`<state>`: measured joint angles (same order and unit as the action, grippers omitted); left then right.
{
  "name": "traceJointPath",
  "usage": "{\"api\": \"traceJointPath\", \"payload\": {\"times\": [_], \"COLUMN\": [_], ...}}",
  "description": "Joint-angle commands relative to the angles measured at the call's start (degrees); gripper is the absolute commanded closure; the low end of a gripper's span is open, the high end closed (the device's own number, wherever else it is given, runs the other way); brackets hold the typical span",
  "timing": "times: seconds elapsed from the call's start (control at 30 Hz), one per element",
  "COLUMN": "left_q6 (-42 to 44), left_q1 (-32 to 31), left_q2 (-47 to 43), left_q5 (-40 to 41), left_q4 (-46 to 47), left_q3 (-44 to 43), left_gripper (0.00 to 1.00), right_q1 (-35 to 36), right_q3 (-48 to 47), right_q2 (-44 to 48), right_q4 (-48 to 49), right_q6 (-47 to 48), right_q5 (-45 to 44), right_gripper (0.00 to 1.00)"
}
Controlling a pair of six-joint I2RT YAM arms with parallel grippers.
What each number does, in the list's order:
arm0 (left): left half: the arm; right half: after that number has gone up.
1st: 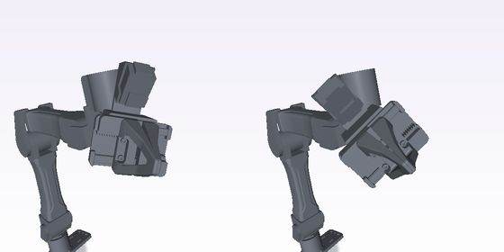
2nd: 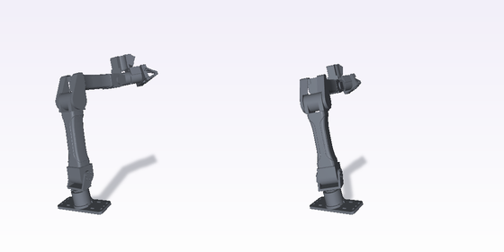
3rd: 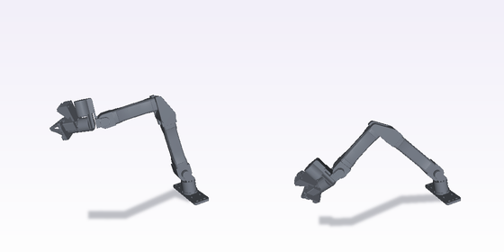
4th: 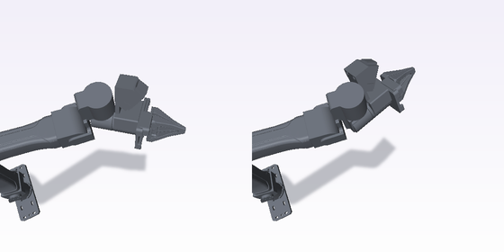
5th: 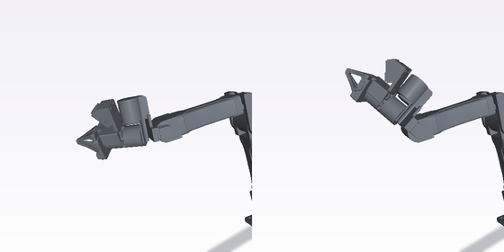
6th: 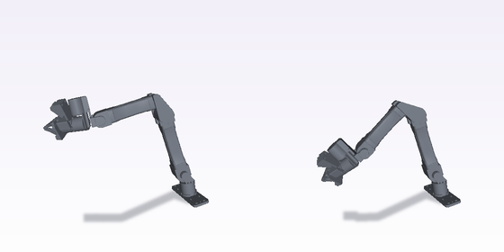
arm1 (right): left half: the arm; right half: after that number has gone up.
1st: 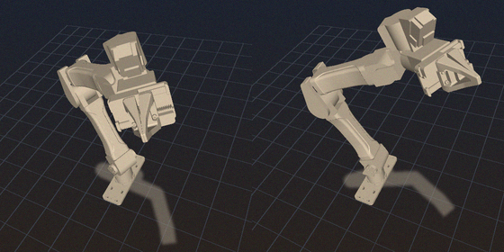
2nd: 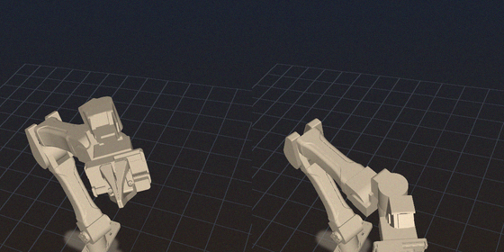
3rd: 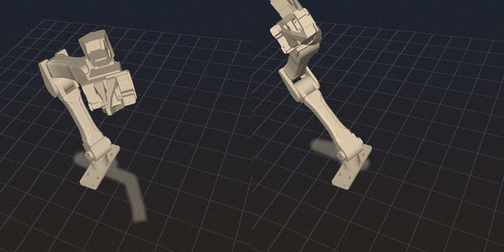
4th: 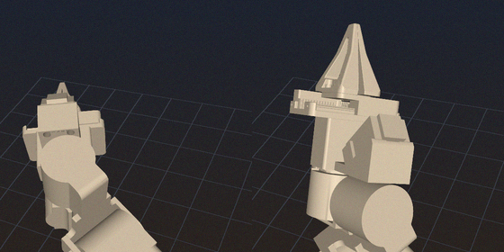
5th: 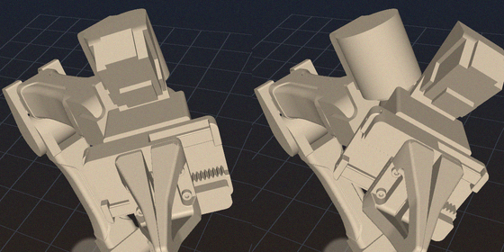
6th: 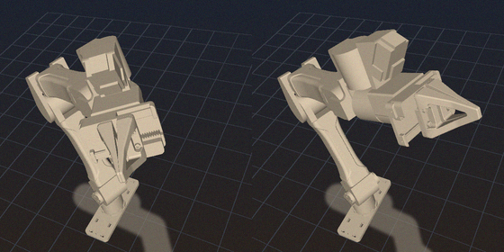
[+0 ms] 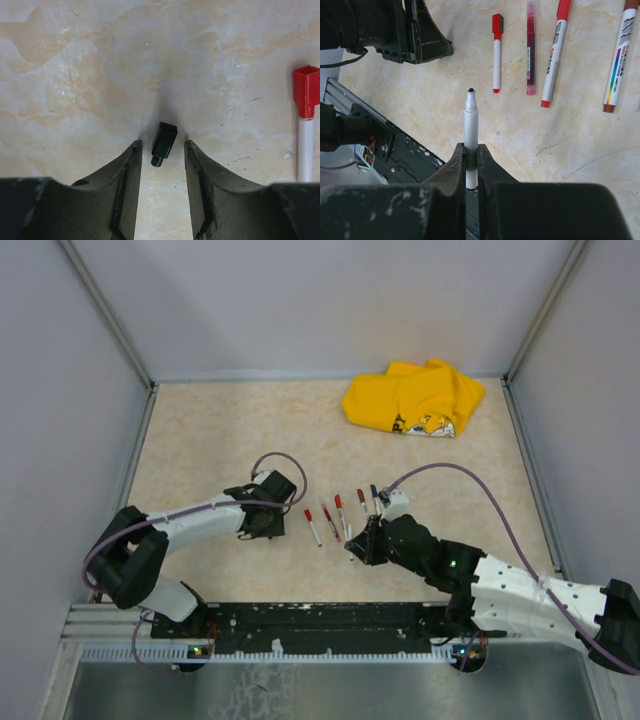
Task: Insert the pens into the pen caps
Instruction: Insert the pen cap onto the pen.
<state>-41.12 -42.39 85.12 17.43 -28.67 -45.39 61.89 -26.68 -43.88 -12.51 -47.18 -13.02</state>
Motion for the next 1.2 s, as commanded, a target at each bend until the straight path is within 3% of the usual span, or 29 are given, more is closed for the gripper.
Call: {"api": "traceJointPath", "payload": {"times": [0.0, 0.23, 0.7, 1.17], "left_q6": [1.0, 3.0, 8.6, 16.4], "left_q1": [-0.1, -0.1, -0.1, -0.1], "left_q2": [1.4, 2.2, 1.0, -27.7], "left_q5": [1.9, 1.7, -4.7, -17.7], "left_q4": [-2.0, -0.2, 4.2, 15.5], "left_q3": [-1.7, -1.5, -0.7, 6.0], "left_gripper": [0.55, 0.58, 0.87, 0.98], "right_q1": [0.3, 0.3, 0.3, 0.3], "right_q3": [-0.4, -0.6, -1.3, -1.0], "right_q2": [1.3, 0.6, 0.7, 10.8], "right_q4": [1.2, 1.8, 1.0, 1.0], "right_q6": [-0.5, -0.5, 1.4, 5.8], "right_q5": [-1.2, -1.0, -0.7, -4.3], "right_gripper": [1.0, 1.0, 1.0, 1.0]}}
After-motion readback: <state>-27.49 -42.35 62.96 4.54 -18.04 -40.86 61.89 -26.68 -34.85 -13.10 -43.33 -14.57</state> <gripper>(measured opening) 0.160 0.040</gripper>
